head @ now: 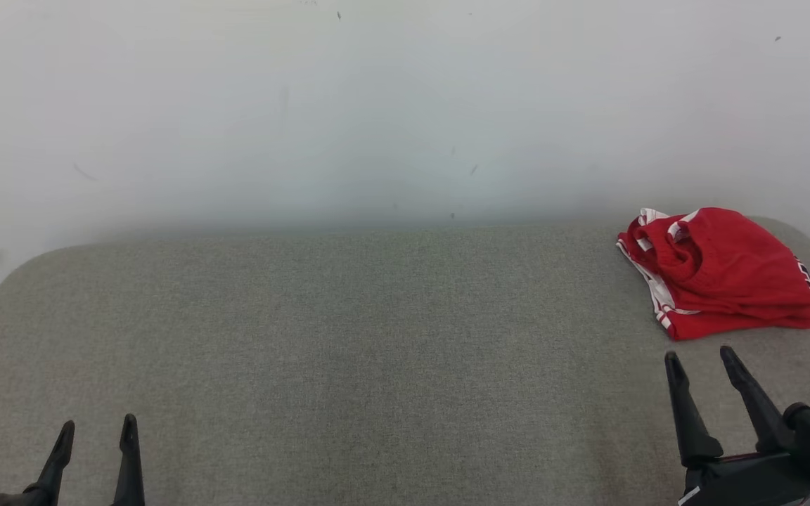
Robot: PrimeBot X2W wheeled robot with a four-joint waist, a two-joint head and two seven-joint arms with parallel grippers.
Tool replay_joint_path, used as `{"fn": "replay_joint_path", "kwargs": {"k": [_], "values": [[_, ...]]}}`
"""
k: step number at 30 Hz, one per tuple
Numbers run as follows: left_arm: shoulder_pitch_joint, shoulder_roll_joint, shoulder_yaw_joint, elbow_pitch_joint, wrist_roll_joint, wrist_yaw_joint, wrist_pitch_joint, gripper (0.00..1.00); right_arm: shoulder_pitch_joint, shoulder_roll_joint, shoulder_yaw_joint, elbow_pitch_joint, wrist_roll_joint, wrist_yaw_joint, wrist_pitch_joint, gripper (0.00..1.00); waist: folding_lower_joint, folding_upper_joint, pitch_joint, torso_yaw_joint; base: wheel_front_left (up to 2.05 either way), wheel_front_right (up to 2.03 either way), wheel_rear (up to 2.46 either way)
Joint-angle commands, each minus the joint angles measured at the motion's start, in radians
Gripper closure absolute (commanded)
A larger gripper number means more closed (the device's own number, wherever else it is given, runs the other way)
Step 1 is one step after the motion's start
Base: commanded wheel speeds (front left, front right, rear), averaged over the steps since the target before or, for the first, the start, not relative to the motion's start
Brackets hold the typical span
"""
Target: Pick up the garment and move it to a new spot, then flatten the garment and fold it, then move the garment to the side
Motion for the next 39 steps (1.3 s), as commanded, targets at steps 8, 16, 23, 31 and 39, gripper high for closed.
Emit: {"fn": "replay_joint_path", "kwargs": {"k": [8, 16, 23, 31, 39], "values": [[0.007, 0.017, -0.007, -0.001, -0.017, -0.011, 0.015, 0.0, 0.016, 0.009, 0.049, 0.015, -0.051, 0.0, -0.002, 0.0, 0.0001, 0.0, 0.003, -0.002, 0.0, 0.0, 0.0], [-0.001, 0.018, -0.012, -0.004, -0.024, -0.009, 0.021, 0.0, -0.002, 0.013, 0.051, 0.023, -0.064, 0.0, 0.001, 0.0, 0.0001, 0.0, 0.003, -0.001, 0.0, 0.0, 0.0], [0.003, 0.018, -0.012, -0.002, -0.032, -0.006, 0.012, 0.0, 0.001, 0.015, 0.043, 0.021, -0.07, 0.0, 0.004, 0.0, 0.0001, 0.0, 0.002, 0.0, 0.0, 0.0, 0.0], [0.012, -0.013, -0.027, 0.023, -0.038, -0.014, 0.011, 1.0, 0.022, 0.018, 0.05, 0.053, -0.059, 0.0, 0.009, 1.0, 0.0002, 0.0, 0.002, 0.0, 0.0, 0.0, 0.0], [-0.004, -0.058, -0.018, 0.066, -0.151, -0.044, 0.02, 1.0, -0.002, 0.021, 0.029, 0.122, 0.064, 0.0, 0.039, 1.0, 0.0001, 0.0, 0.007, 0.001, 0.0, 0.0, 0.0]]}}
